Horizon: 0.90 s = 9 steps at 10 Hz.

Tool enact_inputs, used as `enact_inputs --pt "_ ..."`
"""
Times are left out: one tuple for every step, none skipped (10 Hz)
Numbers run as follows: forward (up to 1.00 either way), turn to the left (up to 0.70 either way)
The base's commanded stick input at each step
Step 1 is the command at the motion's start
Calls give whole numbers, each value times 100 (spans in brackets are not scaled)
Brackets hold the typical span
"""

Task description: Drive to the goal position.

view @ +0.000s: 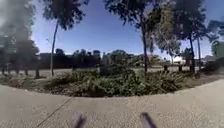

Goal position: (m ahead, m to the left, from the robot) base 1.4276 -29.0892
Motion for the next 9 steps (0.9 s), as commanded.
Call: enact_inputs --pt "0 -100" --pt "0 -100" --pt "0 -100" --pt "0 -100" --pt "0 -100" --pt "0 -100" --pt "0 -100" --pt "0 -100" --pt "0 -100"
